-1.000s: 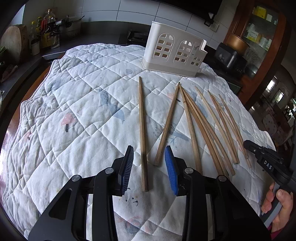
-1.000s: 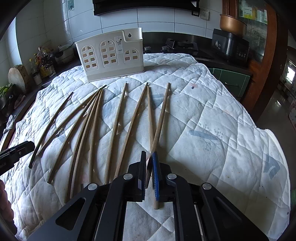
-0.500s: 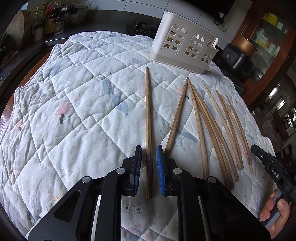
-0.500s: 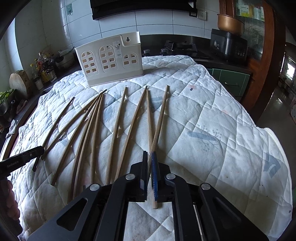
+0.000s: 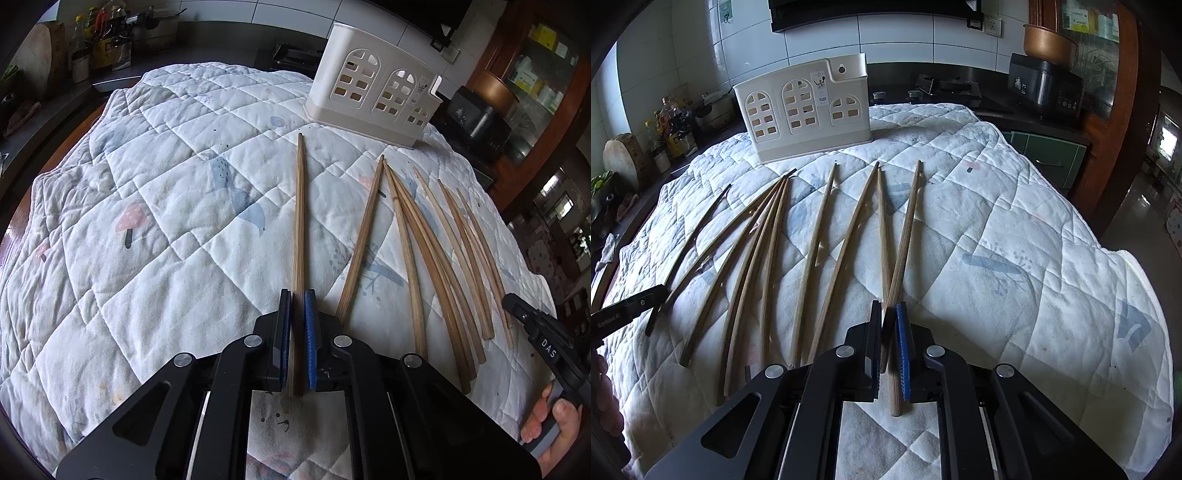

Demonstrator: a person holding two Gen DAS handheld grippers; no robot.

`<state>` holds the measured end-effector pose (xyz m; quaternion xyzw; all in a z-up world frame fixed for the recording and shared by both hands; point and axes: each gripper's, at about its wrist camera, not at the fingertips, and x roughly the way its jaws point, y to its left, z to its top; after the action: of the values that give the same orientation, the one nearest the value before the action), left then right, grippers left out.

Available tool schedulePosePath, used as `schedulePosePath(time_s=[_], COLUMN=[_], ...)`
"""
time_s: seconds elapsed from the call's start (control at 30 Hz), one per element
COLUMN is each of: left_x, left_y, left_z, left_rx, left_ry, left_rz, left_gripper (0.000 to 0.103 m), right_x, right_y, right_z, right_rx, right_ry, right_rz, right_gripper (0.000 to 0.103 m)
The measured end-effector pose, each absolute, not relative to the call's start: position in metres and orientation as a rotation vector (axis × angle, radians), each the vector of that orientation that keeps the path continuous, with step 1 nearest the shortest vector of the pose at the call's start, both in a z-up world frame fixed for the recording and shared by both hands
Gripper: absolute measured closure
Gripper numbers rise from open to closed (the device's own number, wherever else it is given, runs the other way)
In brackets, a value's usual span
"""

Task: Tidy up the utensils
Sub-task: 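Close the left tool on the chopstick while the right tool grasps another chopstick, then lift both chopsticks and carry them over the white utensil holder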

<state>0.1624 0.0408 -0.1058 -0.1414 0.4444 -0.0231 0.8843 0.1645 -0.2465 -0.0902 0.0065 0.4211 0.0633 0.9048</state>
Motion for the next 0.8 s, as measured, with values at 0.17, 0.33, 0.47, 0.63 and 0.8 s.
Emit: schedulePosePath(time_s=[0.17, 0.33, 0.47, 0.63, 0.8], left_x=[0.163, 0.163, 0.162, 0.153, 0.143], left_y=[0.039, 0.038, 0.040, 0.040, 0.040], left_z=[-0.106, -0.107, -0.106, -0.090, -0.068], left_rx=[-0.296, -0.294, -0.297, -0.263, -0.233], left_ry=[0.926, 0.918, 0.913, 0.857, 0.795], left_rz=[-0.034, -0.036, -0.045, -0.037, -0.031], left_gripper=[0.095, 0.095, 0.097, 0.097, 0.097], right_x=[0.166, 0.171, 0.169, 0.158, 0.146], right_y=[-0.247, -0.249, -0.251, -0.255, -0.258], right_z=[-0.092, -0.099, -0.096, -0.077, -0.055], right_rx=[0.011, 0.042, 0.057, 0.038, 0.018], right_ry=[0.880, 0.899, 0.889, 0.825, 0.750], right_rz=[0.128, 0.139, 0.142, 0.134, 0.138], right_gripper=[0.095, 0.090, 0.095, 0.096, 0.096])
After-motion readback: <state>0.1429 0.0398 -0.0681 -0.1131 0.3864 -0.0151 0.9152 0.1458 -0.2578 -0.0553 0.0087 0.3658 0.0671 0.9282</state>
